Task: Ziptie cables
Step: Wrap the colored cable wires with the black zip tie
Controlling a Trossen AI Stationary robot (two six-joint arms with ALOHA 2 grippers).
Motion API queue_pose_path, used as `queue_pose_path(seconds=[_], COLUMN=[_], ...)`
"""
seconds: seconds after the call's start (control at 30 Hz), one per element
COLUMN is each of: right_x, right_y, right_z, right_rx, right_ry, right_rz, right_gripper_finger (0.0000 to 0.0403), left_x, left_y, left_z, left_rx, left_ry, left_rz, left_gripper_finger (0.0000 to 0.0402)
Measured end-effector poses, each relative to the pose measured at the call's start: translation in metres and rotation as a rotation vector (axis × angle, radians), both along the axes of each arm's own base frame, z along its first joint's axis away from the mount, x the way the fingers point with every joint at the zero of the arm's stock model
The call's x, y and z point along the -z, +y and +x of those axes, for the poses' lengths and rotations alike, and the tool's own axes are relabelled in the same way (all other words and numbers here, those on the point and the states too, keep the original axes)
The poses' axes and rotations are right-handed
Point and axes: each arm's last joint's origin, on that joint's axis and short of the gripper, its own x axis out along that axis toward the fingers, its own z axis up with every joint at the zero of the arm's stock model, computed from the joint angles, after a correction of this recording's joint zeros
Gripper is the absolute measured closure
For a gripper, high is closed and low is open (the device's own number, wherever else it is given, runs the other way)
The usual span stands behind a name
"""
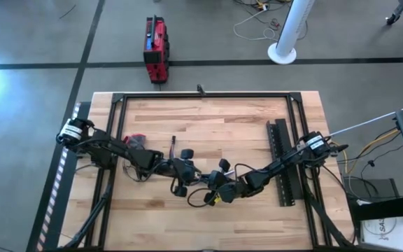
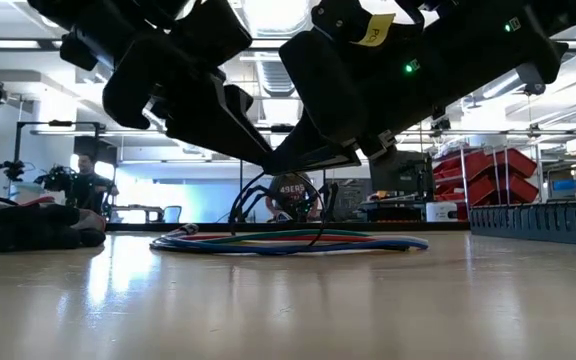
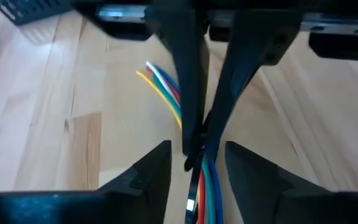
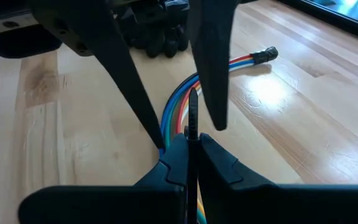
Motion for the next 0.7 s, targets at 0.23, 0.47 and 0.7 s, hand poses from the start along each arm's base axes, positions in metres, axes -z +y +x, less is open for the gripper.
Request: queue_pose_path(seconds=[0.23,0.47,0.7], right_x=[0.0000,0.0002,0.0006], right_y=[0.0000,-0.0002,-0.0016], right_z=[0.0000,-0.0003,-0.0004], right_rx=[0.000,0.004,0.018], right_ry=[0.000,0.002,0.005], right_rz=[0.000,-0.004,-0.019], right_gripper_finger=[0.0400,0.0400,0.0400], left_x=[-0.0002,-0.0007,-0.0007], left_y=[0.0004,0.0009,0.0032], left_z=[0.0003,0.0006,0.0004], left_rx=[0.007,-0.010,-0.123], left_ry=[-0.004,-0.010,-0.021], left_rz=[0.013,0.013,0.006], left_gripper_finger=[0.0319,0.0375,0.0400])
